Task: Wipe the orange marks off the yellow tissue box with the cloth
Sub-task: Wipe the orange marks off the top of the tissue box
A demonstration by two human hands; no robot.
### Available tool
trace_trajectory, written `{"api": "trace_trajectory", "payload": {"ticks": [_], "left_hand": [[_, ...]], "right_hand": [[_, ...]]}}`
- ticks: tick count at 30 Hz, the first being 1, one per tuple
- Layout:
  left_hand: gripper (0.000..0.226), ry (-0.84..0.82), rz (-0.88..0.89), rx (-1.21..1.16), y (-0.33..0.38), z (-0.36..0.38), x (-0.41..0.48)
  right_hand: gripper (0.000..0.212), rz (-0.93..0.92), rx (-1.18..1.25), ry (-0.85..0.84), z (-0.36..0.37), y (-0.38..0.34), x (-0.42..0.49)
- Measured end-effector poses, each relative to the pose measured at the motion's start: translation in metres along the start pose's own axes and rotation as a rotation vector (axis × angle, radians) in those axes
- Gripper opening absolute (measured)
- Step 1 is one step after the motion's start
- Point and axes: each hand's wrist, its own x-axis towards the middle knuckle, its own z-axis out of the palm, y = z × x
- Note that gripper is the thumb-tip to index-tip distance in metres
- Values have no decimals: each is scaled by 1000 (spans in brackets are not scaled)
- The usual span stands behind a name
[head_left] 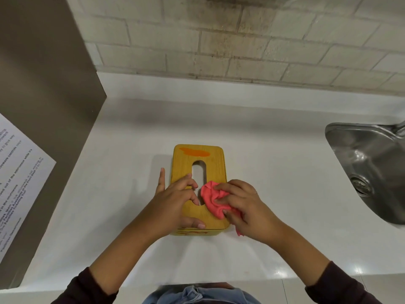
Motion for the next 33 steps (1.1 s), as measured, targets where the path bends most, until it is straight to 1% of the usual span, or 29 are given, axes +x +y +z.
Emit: {"api": "trace_trajectory", "payload": {"ticks": [2,4,6,10,14,17,20,22,25,28,31,33], "left_hand": [[51,-1,2,-4,-1,1,0],[56,1,3,-9,-1,1,0],[59,9,-1,-18,-1,2,1],[59,20,1,-17,-2,2,2],[61,8,2,-28,-1,1,3],[62,-3,4,-28,-1,1,3],[63,4,1,-16,-1,1,2],[62,11,4,-16,-2,2,2],[63,18,13,-7,-2,2,2],[65,18,23,-12,-2,1,3],[65,10,26,-20,-2,0,3],[67,6,25,-10,-2,0,3]], "right_hand": [[23,77,37,38,-3,2,8],[26,113,38,66,-1,-3,17],[31,95,28,70,3,-10,17],[35,7,66,-38,3,-13,-2],[39,10,146,-110,-8,-2,-11],[41,71,168,-50,-11,4,3],[36,124,188,31,-6,0,15],[34,112,174,17,-1,-7,12],[34,46,137,-79,-1,-14,-5],[37,7,171,-122,-12,-7,-18],[42,53,184,-110,-18,2,-10],[42,86,156,-48,-16,3,3]]}}
